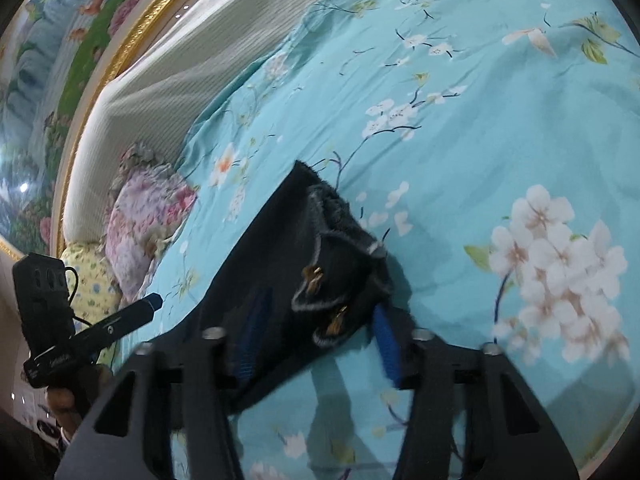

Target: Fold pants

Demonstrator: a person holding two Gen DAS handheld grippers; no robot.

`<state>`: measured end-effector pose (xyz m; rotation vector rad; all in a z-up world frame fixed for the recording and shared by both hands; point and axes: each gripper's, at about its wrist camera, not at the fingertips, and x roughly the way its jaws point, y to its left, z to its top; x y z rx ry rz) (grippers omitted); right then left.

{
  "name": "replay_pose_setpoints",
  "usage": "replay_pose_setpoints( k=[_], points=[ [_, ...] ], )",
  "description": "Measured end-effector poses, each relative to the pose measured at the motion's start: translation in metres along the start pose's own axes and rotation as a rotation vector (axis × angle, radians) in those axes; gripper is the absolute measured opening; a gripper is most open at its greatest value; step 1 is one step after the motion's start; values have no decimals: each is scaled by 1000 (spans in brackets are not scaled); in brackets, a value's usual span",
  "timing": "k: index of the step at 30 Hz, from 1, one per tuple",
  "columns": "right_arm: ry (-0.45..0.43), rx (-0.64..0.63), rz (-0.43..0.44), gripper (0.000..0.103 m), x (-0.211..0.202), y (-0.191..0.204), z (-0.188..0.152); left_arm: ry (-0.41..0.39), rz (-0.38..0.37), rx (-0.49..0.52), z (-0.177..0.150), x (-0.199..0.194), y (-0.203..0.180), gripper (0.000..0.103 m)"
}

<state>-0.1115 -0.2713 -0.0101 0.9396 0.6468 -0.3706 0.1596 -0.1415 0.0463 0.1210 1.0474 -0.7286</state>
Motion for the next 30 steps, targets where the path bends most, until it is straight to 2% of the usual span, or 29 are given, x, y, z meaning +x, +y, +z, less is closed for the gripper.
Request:
replay_pose_setpoints(
  k=[1, 4, 10, 15, 16, 18, 20, 24, 27, 30],
  points=[
    [1, 3, -9, 21, 2, -2, 1, 12, -3, 12, 4, 6, -2, 81],
    [-15, 2, 6, 14, -1, -6, 2, 37, -11, 33, 16, 21, -11, 81],
    [-80, 0, 16, 12, -29, -26, 17, 100, -73, 126, 46, 60, -43, 81],
    [-88, 26, 49, 12, -40, -44, 22, 177, -206, 169, 68, 97, -71, 78],
    [-85, 23, 52, 12, -39, -43, 21, 194, -228, 179, 70, 103, -76, 75],
    [-86, 16, 62, 12, -41, -46, 18, 243, -283, 207, 73, 116, -87, 60],
    [-81, 13, 70, 12, -41, -45, 17, 265, -277, 239, 73, 125, -95, 53],
    [-72, 5, 75, 12, -40, -47, 15, 276, -320, 253, 72, 134, -99, 25],
    [-71, -2, 78, 12, -41, -46, 15, 251, -343, 240, 72, 129, -97, 17],
    [-74, -10, 96, 12, -44, -41, 16, 223, -367, 221, 72, 119, -93, 14]
  ],
)
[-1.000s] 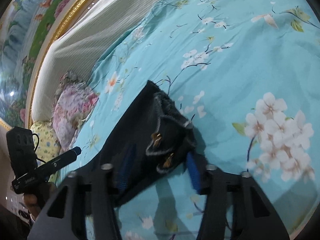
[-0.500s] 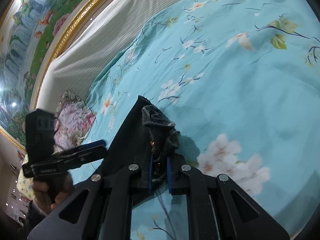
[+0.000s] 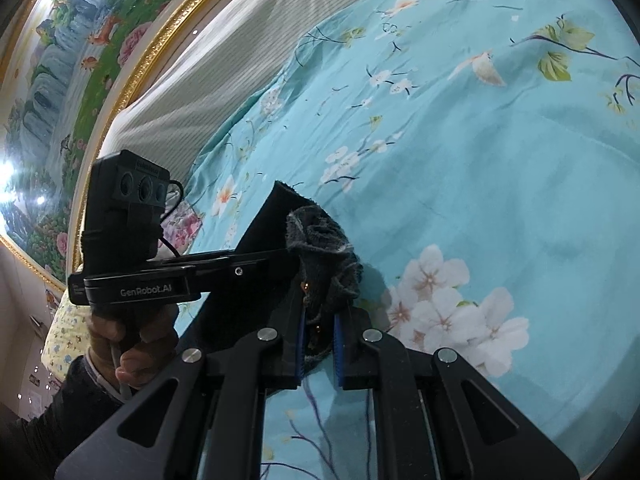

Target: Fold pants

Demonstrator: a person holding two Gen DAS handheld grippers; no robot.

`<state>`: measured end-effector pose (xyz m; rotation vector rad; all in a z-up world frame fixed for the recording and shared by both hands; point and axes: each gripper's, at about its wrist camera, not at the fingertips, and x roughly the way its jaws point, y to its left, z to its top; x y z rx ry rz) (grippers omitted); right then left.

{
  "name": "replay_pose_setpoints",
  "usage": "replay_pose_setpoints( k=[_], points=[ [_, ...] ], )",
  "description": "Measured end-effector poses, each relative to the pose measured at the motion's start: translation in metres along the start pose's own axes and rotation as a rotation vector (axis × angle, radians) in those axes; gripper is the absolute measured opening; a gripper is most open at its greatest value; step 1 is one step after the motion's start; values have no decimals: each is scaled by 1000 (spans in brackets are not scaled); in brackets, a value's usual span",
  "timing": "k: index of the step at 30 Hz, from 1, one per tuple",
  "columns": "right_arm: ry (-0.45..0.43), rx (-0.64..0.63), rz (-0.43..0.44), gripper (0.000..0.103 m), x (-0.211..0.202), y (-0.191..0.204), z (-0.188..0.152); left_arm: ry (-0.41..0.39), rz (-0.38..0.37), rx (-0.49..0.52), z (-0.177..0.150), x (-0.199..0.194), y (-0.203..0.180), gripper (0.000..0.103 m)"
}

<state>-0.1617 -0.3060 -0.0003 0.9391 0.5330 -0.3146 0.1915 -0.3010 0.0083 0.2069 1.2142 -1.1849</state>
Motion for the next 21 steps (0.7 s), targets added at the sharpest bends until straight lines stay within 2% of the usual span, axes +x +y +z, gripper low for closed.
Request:
replay_pose_setpoints(
  k=[5, 11, 14, 21],
  points=[
    [-22, -57, 64, 12, -12, 25, 2, -84, -17, 14, -10, -38, -13, 14],
    [-18, -156, 215, 12, -24, 70, 0, -194, -53, 3, -39, -95, -21, 13],
    [-2, -190, 281, 12, -23, 90, -5, -243, -49, -22, -56, -120, -18, 14],
    [87, -248, 367, 12, 0, 133, -28, -321, -18, -95, -107, -163, -1, 13]
  ],
)
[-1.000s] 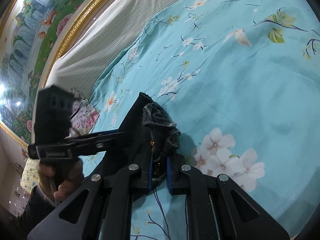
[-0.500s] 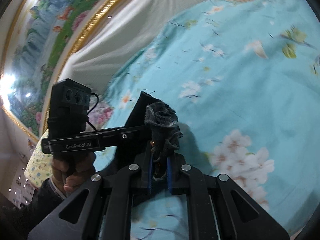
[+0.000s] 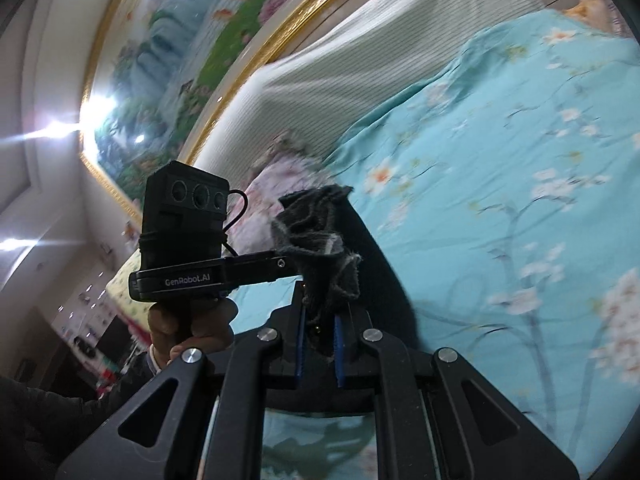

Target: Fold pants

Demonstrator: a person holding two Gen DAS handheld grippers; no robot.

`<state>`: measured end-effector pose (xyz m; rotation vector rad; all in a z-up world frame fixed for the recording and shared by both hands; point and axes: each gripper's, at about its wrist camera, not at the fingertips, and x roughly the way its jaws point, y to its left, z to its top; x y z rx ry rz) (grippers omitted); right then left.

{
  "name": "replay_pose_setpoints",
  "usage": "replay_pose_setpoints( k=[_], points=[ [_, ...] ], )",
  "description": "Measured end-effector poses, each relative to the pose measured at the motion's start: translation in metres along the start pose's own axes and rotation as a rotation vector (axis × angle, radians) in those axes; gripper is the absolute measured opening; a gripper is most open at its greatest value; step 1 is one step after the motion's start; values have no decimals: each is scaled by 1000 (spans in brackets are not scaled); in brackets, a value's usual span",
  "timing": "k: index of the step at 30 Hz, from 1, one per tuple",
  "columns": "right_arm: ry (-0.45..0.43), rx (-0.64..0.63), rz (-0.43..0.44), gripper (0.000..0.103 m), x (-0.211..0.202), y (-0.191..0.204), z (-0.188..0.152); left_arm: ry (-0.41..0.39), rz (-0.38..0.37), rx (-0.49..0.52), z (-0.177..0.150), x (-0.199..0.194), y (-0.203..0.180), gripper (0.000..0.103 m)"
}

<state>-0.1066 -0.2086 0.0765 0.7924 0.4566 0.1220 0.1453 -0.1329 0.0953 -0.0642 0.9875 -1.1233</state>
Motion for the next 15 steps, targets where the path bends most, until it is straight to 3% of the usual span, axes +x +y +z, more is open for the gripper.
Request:
replay_pose_setpoints(
  k=[9, 15],
  points=[
    [137, 7, 70, 12, 52, 9, -26, -45, 45, -123, -51, -31, 40, 11],
    [218, -4, 65, 12, 74, 5, -38, -53, 62, -205, -76, -34, 67, 11]
  ],
)
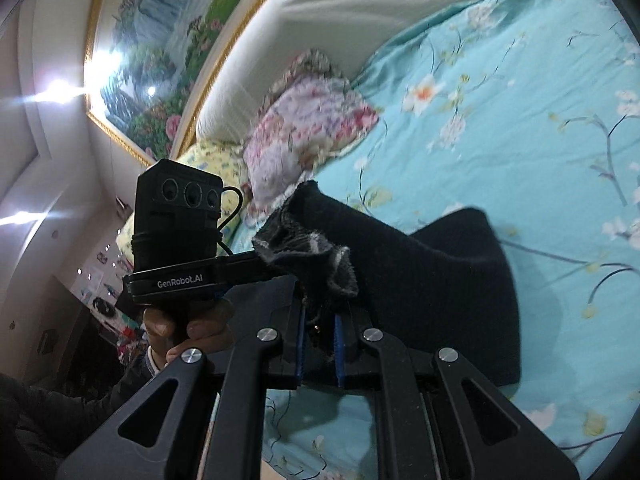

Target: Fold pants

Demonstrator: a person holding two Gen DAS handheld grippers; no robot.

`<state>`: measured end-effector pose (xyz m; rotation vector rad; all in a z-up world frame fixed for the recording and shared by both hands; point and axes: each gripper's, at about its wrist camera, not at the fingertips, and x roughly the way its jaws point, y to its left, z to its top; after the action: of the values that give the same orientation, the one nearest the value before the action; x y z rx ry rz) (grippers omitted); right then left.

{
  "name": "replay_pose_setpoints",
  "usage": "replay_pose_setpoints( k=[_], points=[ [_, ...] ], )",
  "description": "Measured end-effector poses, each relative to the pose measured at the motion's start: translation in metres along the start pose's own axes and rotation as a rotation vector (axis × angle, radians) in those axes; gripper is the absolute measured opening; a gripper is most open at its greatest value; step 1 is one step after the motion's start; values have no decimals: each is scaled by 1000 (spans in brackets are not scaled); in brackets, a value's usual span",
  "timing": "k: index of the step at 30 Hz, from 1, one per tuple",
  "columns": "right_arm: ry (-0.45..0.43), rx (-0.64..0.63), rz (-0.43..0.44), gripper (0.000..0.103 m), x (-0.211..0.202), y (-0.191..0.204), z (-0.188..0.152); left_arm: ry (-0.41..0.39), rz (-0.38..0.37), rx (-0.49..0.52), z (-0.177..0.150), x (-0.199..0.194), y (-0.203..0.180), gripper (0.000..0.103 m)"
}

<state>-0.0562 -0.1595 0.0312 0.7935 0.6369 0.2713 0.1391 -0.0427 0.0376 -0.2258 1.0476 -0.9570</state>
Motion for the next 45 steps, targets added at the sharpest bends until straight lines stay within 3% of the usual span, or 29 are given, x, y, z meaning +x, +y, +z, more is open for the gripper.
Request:
replay_pose_setpoints(
  k=[15, 20, 22, 25, 39, 45],
  points=[
    [137, -17, -58, 17, 40, -6, -11, -1, 71, -121, -29, 0, 45, 11],
    [163, -26, -62, 33, 48, -3, -15, -19, 99, -143, -36, -8, 48, 15],
    [173, -49, -65, 43, 50, 2, -17, -31, 107, -152, -39, -13, 49, 17],
    [190, -78, -71, 49, 54, 8, -19, -53, 121, -177, -44, -21, 52, 23],
    [233, -143, -42, 50, 63, 39, -20, -204, 219, -279, -78, -82, 55, 56],
    [243, -172, -16, 50, 67, 54, -18, -267, 241, -361, -99, -105, 59, 61]
  ],
)
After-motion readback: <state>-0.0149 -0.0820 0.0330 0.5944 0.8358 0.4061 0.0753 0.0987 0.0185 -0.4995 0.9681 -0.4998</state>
